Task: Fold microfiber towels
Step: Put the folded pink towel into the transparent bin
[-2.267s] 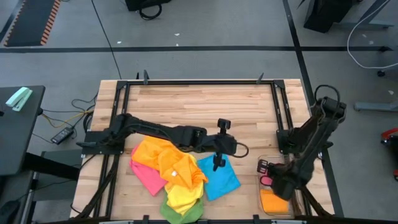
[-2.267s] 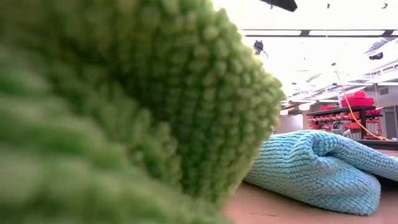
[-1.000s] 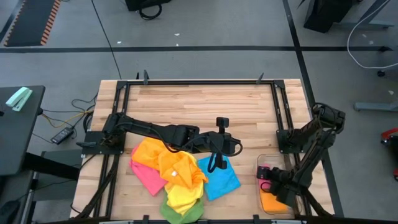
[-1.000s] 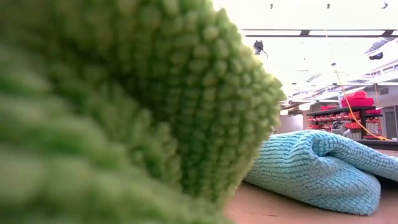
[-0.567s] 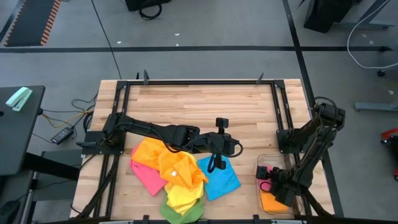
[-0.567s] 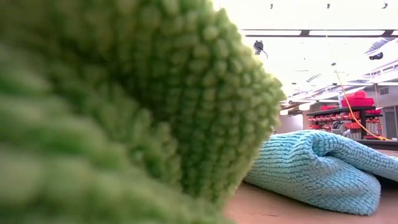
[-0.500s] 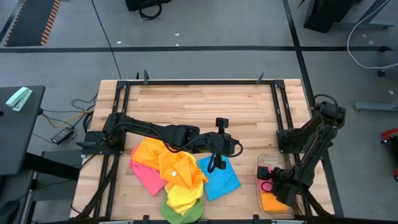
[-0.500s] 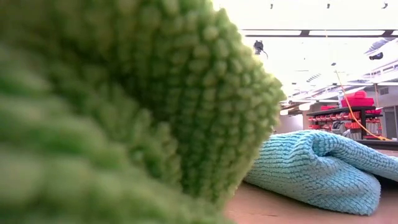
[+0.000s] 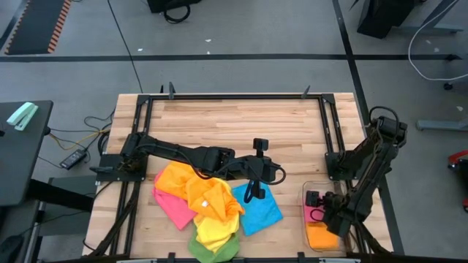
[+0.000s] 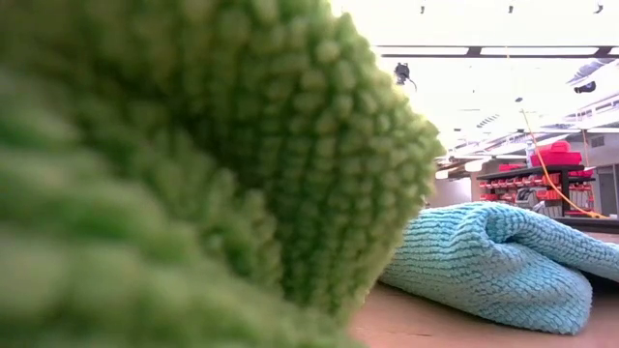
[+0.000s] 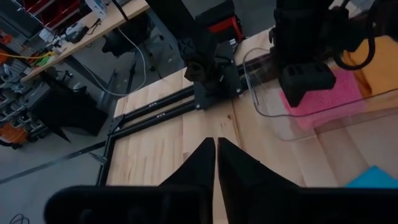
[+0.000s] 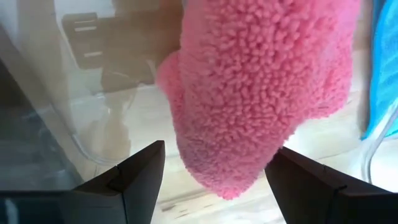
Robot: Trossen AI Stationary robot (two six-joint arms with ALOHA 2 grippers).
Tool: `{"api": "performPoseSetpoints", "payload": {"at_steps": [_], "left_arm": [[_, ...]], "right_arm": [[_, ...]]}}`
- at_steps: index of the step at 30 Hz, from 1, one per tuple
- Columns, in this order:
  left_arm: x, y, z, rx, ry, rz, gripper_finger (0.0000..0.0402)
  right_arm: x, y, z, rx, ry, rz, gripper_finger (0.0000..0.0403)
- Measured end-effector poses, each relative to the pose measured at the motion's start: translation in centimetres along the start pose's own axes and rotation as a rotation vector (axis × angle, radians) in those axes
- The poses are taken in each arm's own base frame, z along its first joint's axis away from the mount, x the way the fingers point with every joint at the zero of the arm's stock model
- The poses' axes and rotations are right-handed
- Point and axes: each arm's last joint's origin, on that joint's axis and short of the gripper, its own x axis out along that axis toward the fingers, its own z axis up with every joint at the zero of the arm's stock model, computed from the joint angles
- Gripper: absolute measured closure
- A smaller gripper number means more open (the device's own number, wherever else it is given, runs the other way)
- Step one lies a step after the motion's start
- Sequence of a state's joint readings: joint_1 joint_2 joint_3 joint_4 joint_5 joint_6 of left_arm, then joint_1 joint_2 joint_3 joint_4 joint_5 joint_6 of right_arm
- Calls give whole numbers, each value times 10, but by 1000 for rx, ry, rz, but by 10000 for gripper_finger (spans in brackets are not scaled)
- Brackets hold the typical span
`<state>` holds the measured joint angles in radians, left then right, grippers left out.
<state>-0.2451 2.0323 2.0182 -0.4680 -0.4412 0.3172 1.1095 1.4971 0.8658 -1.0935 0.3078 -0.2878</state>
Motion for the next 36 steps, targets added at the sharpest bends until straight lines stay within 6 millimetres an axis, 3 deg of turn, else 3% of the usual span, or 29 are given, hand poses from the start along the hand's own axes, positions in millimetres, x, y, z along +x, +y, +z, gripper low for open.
{"api": "performPoseSetpoints", "payload": {"at_steps": [7, 13, 19, 25, 29, 36], "left_arm": [[0, 0, -1, -8, 9, -3, 395], [0, 0, -1, -16, 9, -3, 369], [0, 0, -1, -38, 7, -2, 383], [0, 0, 0, -45, 2, -1, 395], [0, 0, 1, -74, -6, 2, 378], [0, 0, 1, -82, -6, 2, 366]], "right_arm": [[-26, -9, 0, 37, 29, -13, 128], [-49, -17, 1, 193, 12, -22, 138], [-68, -28, -9, 671, -90, -5, 169], [-81, -39, -27, 1157, -317, 119, 203], [-75, -43, -32, 1365, -366, 208, 219], [-51, -45, -19, 1423, -298, 268, 238]]}}
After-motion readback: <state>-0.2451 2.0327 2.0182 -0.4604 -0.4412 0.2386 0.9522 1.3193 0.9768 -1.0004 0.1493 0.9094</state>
